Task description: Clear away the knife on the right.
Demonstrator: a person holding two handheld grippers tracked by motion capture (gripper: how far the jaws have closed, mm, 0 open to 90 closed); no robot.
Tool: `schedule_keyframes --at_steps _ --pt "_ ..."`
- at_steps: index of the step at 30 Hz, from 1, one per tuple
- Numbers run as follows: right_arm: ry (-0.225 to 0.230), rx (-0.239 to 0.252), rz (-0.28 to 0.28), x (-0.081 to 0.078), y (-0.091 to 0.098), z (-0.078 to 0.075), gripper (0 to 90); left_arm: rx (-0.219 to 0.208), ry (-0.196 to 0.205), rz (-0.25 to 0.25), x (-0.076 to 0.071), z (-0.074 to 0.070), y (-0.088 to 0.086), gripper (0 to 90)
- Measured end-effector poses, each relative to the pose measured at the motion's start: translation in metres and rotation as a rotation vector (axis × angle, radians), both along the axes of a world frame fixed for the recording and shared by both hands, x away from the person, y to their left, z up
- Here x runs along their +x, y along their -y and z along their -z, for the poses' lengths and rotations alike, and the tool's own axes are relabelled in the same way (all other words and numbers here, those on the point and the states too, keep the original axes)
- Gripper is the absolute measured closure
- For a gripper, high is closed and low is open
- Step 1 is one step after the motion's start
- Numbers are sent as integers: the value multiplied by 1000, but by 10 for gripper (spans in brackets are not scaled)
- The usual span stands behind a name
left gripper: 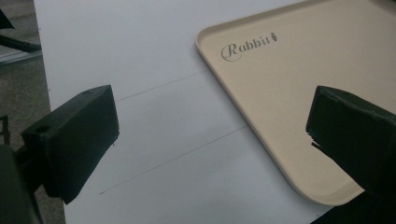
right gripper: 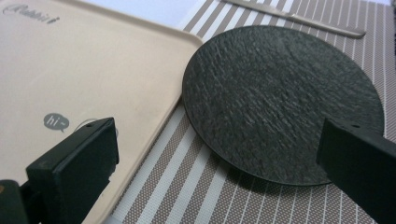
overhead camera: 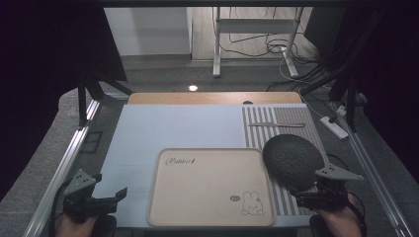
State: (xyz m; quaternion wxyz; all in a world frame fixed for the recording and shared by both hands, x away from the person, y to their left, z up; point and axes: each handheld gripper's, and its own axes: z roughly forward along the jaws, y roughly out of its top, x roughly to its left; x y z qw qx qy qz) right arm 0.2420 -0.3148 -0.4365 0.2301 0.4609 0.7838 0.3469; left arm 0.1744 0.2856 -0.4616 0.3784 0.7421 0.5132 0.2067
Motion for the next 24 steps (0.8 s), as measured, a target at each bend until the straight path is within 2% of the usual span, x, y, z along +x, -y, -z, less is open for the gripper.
schedule_keyframes --at_steps 13,24 --pt "-27 -16 -32 3 -3 1 0 -5 -1 6 -1 0 -1 36" --pt "-31 -22 -29 3 -4 1 0 -9 -7 4 0 1 -1 43"
